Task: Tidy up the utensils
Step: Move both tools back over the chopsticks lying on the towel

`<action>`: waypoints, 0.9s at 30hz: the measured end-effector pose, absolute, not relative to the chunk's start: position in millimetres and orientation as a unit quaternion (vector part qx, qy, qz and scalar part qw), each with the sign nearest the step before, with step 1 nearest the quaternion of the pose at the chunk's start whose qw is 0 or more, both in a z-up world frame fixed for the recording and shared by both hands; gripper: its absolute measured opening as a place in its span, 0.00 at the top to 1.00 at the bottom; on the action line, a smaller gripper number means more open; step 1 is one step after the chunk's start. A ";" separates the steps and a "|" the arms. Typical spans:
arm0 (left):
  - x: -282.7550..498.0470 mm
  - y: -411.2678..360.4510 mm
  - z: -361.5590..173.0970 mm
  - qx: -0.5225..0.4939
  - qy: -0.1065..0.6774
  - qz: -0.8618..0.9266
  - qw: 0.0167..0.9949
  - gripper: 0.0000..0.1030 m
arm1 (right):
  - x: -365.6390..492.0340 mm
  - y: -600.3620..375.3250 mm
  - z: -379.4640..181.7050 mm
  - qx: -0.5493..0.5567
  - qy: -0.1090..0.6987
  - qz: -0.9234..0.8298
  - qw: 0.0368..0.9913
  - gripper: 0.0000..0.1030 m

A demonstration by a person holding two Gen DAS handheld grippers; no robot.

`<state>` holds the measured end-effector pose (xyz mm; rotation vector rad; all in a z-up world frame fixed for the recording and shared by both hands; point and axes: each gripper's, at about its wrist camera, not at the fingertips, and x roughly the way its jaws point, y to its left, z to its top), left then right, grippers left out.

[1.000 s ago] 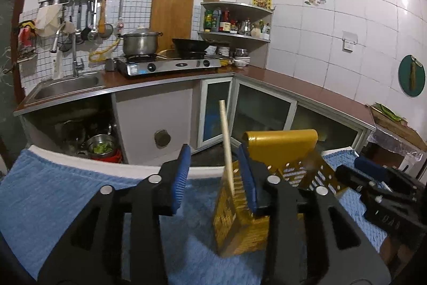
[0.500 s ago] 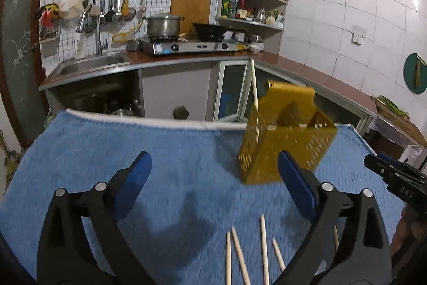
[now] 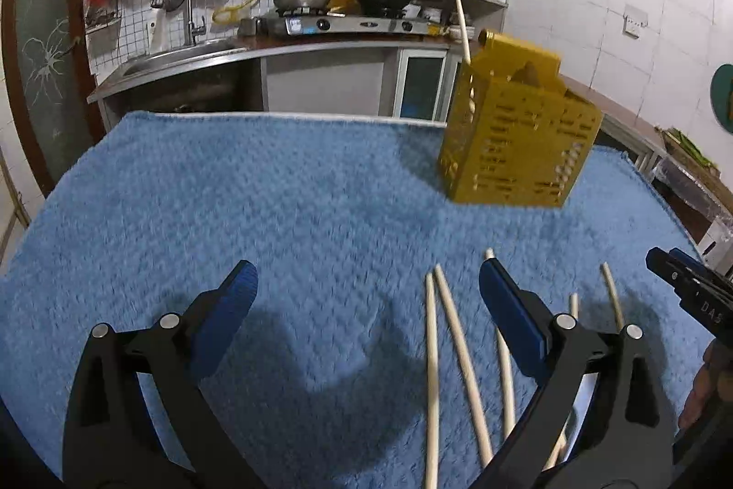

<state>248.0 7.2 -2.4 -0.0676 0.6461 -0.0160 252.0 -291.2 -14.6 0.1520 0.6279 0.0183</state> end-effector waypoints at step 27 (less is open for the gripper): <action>252.0 -19.0 -42.6 0.006 0.398 -0.031 0.917 0.34 | 269.1 -277.4 -48.9 0.054 0.402 -0.003 0.914 0.44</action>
